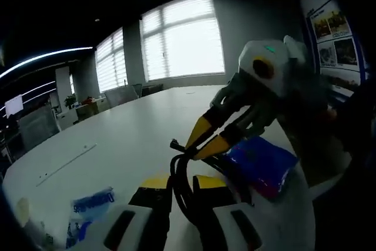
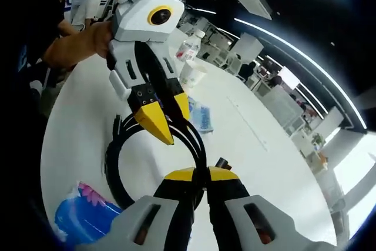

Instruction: Arrange the tabletop items into an orderly group along one side of the table until the central work area is clear of visible clutter.

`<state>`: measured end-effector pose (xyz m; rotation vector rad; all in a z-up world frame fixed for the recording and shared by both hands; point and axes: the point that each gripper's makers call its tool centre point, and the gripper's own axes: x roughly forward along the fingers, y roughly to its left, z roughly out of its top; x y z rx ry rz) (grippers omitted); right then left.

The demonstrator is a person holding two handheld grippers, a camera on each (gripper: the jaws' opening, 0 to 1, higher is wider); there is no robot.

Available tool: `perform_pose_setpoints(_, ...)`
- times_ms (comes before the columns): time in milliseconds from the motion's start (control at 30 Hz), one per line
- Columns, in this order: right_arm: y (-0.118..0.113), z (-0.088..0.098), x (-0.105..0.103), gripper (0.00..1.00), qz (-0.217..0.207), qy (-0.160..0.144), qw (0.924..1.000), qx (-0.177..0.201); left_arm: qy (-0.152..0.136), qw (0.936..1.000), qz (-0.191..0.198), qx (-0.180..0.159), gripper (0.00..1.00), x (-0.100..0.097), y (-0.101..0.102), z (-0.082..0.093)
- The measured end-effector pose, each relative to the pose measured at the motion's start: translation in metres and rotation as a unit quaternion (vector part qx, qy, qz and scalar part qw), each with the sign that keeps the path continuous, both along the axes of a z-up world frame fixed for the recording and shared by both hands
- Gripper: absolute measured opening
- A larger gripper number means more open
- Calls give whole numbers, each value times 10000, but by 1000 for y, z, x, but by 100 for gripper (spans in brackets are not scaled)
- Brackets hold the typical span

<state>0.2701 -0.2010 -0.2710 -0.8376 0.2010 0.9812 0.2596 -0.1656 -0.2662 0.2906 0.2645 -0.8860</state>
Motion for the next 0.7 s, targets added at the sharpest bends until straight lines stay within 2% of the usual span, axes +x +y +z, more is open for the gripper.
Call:
perform_pose_setpoints(200,-3,-16,6,4,-62,123,9998,-130,-223,9982,109,544,19,4,5,-12)
perform_pose_setpoints(300,-6,-23,8,4,-97,144,9995,-251,-209,9985,119,502,20,4,7,-13)
perform_pose_setpoints(367,-7,-25,7,0,-79,169,9995,-257,-266,9988,195,362,18,7,10,-8)
perform_pose_setpoints(700,-3,-16,6,0,-38,100,9998,-138,-244,9993,152,250,17,4,11,-5)
